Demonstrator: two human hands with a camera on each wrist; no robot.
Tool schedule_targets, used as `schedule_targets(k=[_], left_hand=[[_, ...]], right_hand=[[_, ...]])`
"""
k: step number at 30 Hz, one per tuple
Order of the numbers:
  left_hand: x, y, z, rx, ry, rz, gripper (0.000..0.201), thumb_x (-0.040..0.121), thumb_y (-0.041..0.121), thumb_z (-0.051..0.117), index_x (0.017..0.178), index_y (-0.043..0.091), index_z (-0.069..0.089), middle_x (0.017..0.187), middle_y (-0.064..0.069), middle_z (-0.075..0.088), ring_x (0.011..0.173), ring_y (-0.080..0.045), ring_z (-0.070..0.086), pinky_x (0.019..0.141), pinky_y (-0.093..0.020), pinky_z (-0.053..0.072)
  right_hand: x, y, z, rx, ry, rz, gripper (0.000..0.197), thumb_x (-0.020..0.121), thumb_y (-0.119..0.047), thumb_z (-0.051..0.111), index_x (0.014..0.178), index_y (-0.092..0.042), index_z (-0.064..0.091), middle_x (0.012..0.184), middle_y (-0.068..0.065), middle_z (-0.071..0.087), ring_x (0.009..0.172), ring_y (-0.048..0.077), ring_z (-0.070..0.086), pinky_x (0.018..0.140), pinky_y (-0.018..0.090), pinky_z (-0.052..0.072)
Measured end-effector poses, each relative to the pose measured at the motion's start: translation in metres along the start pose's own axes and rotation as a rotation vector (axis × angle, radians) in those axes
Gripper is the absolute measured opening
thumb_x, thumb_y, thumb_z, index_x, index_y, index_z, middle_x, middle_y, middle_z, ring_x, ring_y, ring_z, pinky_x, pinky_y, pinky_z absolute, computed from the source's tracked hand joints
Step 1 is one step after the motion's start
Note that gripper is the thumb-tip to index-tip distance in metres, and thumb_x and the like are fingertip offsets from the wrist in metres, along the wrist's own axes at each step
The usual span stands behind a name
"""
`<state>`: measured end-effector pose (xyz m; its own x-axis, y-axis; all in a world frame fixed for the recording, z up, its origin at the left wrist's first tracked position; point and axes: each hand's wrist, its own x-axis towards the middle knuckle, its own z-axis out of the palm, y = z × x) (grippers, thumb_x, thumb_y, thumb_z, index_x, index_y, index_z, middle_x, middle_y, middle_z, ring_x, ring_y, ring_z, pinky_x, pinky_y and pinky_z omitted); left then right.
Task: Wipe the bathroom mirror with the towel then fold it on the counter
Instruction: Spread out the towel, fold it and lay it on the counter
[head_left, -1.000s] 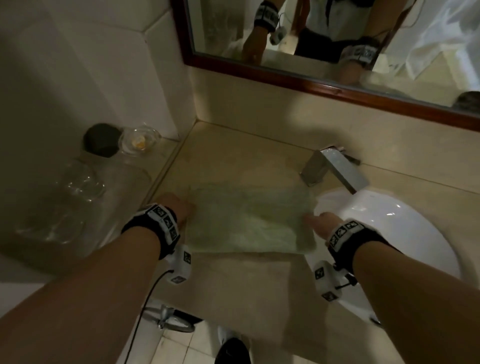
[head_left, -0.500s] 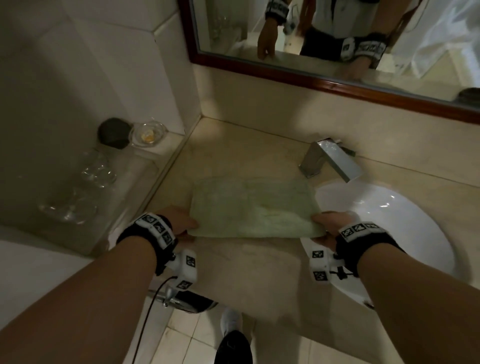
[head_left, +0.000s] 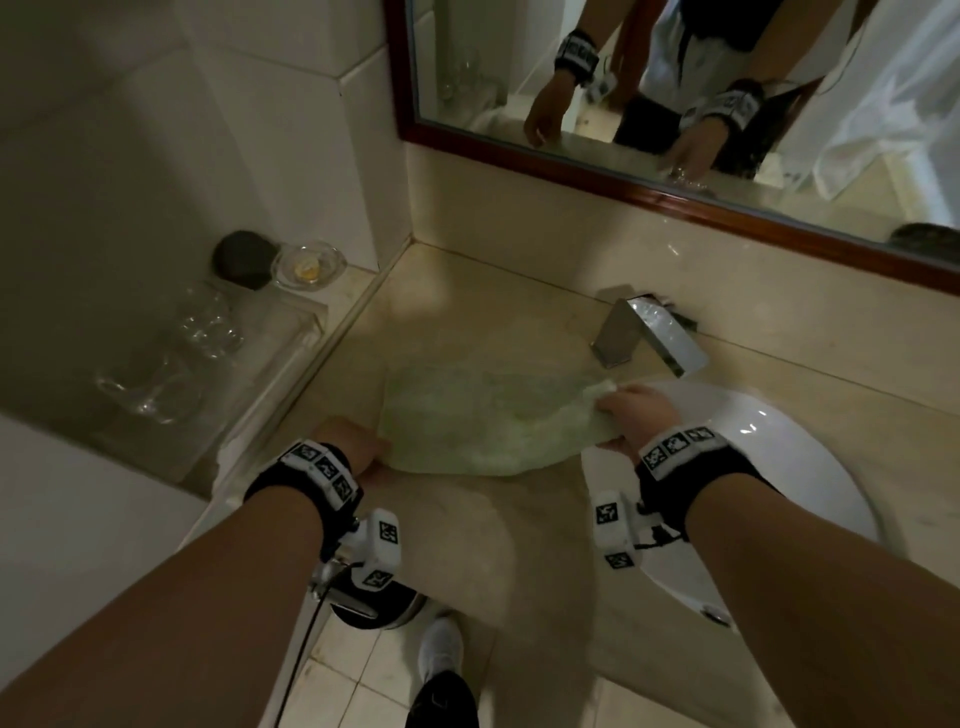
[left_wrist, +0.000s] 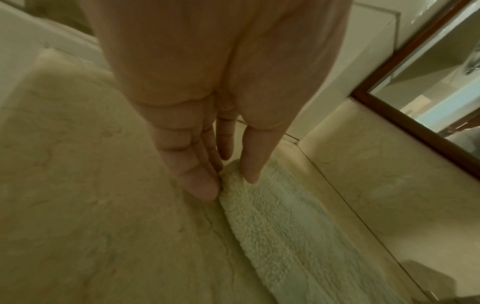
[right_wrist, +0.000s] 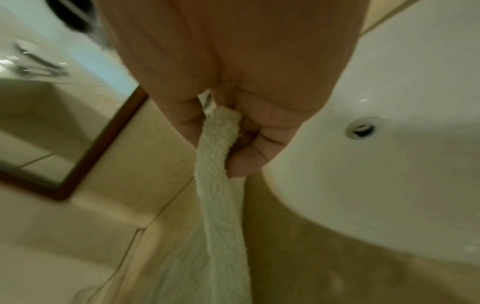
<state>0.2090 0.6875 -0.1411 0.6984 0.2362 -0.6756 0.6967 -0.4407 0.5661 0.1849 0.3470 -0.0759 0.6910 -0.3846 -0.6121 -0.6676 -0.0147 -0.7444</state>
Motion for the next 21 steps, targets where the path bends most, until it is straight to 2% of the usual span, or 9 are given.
schedule_targets(k=[2, 4, 6, 8, 11, 15, 17, 19, 21], left_hand=[[-0.009, 0.006, -0.006, 0.062, -0.02, 0.001, 0.039, 0.091, 0.022, 0.073, 0.113, -0.01, 0.067, 0.115, -0.026, 0.071, 0.1, -0.038, 0.071, 0.091, -0.047, 0.059], [-0.01, 0.007, -0.013, 0.152, -0.042, 0.004, 0.044, 0.099, 0.033, 0.061, 0.113, -0.008, 0.068, 0.116, -0.022, 0.071, 0.109, -0.04, 0.068, 0.097, -0.047, 0.055], [0.003, 0.005, -0.021, 0.059, -0.039, 0.033, 0.048, 0.094, 0.039, 0.063, 0.113, -0.004, 0.069, 0.117, -0.024, 0.071, 0.109, -0.041, 0.069, 0.096, -0.051, 0.056], [0.017, -0.002, -0.027, -0.064, -0.033, 0.035, 0.055, 0.085, 0.049, 0.064, 0.11, 0.0, 0.068, 0.116, -0.026, 0.071, 0.106, -0.042, 0.07, 0.094, -0.056, 0.057], [0.007, 0.006, -0.034, -0.187, -0.09, -0.058, 0.05, 0.096, 0.052, 0.057, 0.1, 0.004, 0.071, 0.105, -0.021, 0.073, 0.102, -0.04, 0.07, 0.1, -0.056, 0.053], [0.004, 0.013, -0.03, -0.147, -0.124, -0.069, 0.055, 0.097, 0.048, 0.06, 0.115, -0.003, 0.071, 0.112, -0.023, 0.072, 0.107, -0.042, 0.068, 0.099, -0.056, 0.054], [0.006, 0.014, -0.025, -0.088, -0.134, -0.065, 0.051, 0.094, 0.044, 0.067, 0.115, -0.002, 0.069, 0.112, -0.023, 0.071, 0.103, -0.041, 0.069, 0.093, -0.056, 0.057], [0.011, 0.011, -0.02, 0.033, -0.106, -0.01, 0.038, 0.09, 0.037, 0.073, 0.101, 0.001, 0.069, 0.11, -0.021, 0.071, 0.1, -0.04, 0.07, 0.09, -0.054, 0.059], [0.009, 0.011, -0.017, 0.121, -0.09, 0.018, 0.027, 0.088, 0.028, 0.076, 0.082, 0.005, 0.064, 0.105, -0.02, 0.07, 0.1, -0.04, 0.07, 0.09, -0.055, 0.059]], right_hand=[[-0.013, -0.022, 0.021, -0.158, 0.013, -0.152, 0.016, 0.089, -0.015, 0.065, 0.104, -0.011, 0.065, 0.107, 0.016, 0.063, 0.094, 0.032, 0.062, 0.075, 0.047, 0.061], [-0.032, -0.041, 0.051, -0.359, 0.021, -0.359, 0.008, 0.089, -0.019, 0.061, 0.086, -0.013, 0.065, 0.084, 0.008, 0.063, 0.08, 0.024, 0.059, 0.067, 0.035, 0.055], [-0.046, -0.051, 0.089, -0.458, -0.01, -0.511, 0.023, 0.091, -0.02, 0.057, 0.069, -0.016, 0.055, 0.066, 0.003, 0.054, 0.065, 0.022, 0.051, 0.059, 0.028, 0.039], [-0.056, -0.051, 0.126, -0.518, -0.134, -0.582, 0.018, 0.096, -0.025, 0.056, 0.079, -0.02, 0.062, 0.074, 0.001, 0.06, 0.07, 0.02, 0.057, 0.063, 0.027, 0.04], [-0.058, -0.038, 0.157, -0.774, -0.336, -0.494, 0.029, 0.098, -0.043, 0.054, 0.115, -0.024, 0.067, 0.106, 0.001, 0.069, 0.096, 0.022, 0.065, 0.084, 0.032, 0.053], [-0.036, -0.026, 0.144, -0.985, -0.269, -0.357, 0.027, 0.101, -0.03, 0.05, 0.111, -0.011, 0.065, 0.113, 0.01, 0.069, 0.1, 0.029, 0.065, 0.086, 0.035, 0.053], [-0.026, -0.02, 0.133, -1.017, -0.21, -0.269, 0.021, 0.102, -0.029, 0.049, 0.109, -0.013, 0.062, 0.115, 0.005, 0.067, 0.101, 0.031, 0.064, 0.086, 0.035, 0.052], [-0.021, -0.016, 0.124, -1.016, -0.222, -0.167, 0.03, 0.103, -0.032, 0.051, 0.121, -0.01, 0.059, 0.118, 0.008, 0.062, 0.109, 0.033, 0.061, 0.085, 0.034, 0.048], [-0.015, -0.011, 0.122, -0.924, -0.247, -0.052, 0.035, 0.099, -0.038, 0.059, 0.117, -0.009, 0.059, 0.115, 0.01, 0.063, 0.104, 0.031, 0.061, 0.082, 0.033, 0.047]])
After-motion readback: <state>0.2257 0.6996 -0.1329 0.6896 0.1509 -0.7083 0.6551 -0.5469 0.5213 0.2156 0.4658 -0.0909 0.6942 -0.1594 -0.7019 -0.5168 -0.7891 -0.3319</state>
